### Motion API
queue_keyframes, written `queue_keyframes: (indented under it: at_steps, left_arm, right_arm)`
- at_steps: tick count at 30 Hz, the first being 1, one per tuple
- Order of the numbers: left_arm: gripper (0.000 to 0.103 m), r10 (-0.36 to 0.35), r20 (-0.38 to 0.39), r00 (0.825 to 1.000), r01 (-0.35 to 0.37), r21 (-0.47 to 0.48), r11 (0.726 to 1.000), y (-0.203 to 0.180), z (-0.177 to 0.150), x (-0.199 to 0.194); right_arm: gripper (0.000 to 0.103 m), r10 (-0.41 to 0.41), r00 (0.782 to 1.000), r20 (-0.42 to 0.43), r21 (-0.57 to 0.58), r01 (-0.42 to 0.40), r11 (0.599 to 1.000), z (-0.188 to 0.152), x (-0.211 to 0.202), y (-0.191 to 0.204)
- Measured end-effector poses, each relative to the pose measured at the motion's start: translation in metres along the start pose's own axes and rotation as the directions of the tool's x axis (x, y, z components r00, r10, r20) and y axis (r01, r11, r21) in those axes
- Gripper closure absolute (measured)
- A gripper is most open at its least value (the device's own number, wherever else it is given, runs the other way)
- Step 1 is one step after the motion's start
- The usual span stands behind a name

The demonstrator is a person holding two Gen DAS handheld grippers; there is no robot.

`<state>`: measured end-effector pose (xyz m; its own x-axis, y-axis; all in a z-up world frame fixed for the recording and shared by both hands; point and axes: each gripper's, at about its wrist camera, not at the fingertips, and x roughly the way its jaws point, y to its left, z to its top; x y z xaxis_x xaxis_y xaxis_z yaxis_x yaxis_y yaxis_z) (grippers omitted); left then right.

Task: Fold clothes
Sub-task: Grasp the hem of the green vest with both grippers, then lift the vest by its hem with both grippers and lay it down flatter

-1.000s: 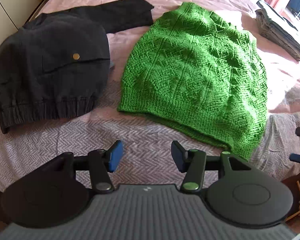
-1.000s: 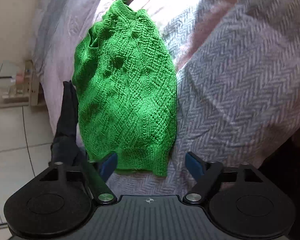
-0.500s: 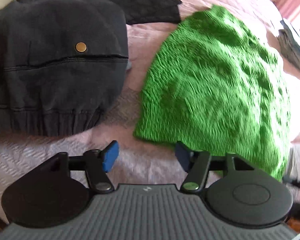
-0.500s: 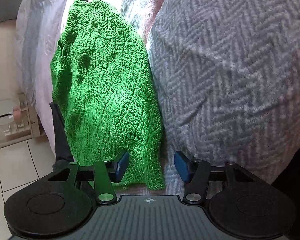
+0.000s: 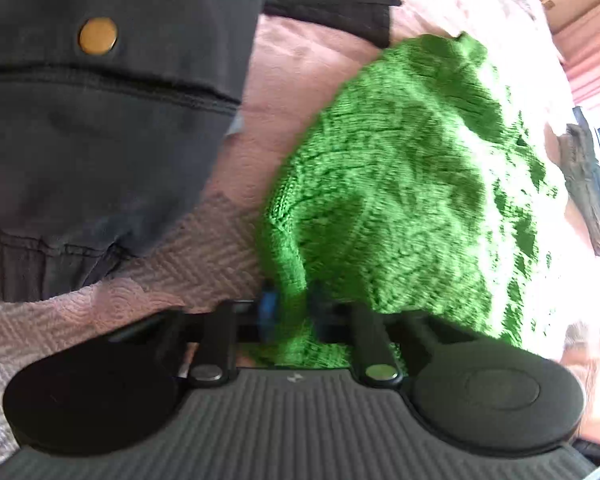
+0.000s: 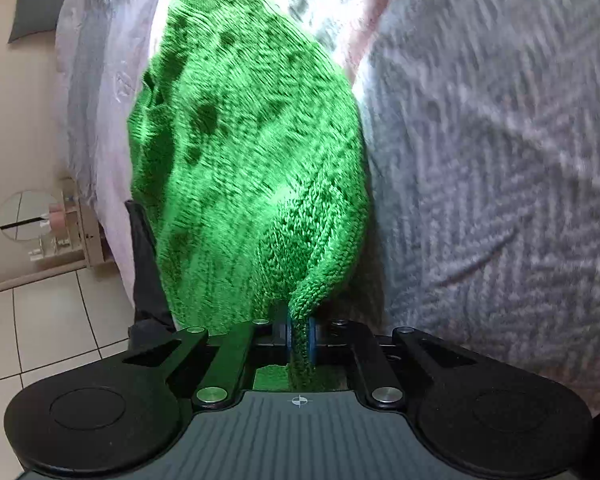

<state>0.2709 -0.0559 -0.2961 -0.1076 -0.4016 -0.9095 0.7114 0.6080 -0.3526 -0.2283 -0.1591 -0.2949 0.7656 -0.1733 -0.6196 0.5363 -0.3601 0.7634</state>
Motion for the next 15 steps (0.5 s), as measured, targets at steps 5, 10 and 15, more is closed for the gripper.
queue_keyframes:
  at_steps: [5, 10, 15]
  left_arm:
    - [0.099, -0.175, 0.131, 0.976, 0.184, -0.059, 0.981, -0.015, -0.009, -0.066]
    - [0.099, -0.340, 0.302, 0.890, 0.350, 0.022, 0.936, -0.077, -0.014, -0.150]
    - [0.099, -0.424, 0.503, 0.753, 0.404, 0.155, 0.902, -0.150, -0.020, -0.240]
  right_arm:
    - [0.098, 0.134, 0.987, 0.086, -0.154, -0.120, 0.981, 0.045, -0.055, 0.066]
    - [0.099, 0.262, 0.959, 0.110, -0.369, -0.206, 0.906, 0.099, -0.118, 0.162]
    - [0.099, 0.412, 0.910, 0.045, -0.565, -0.316, 0.762, 0.113, -0.190, 0.243]
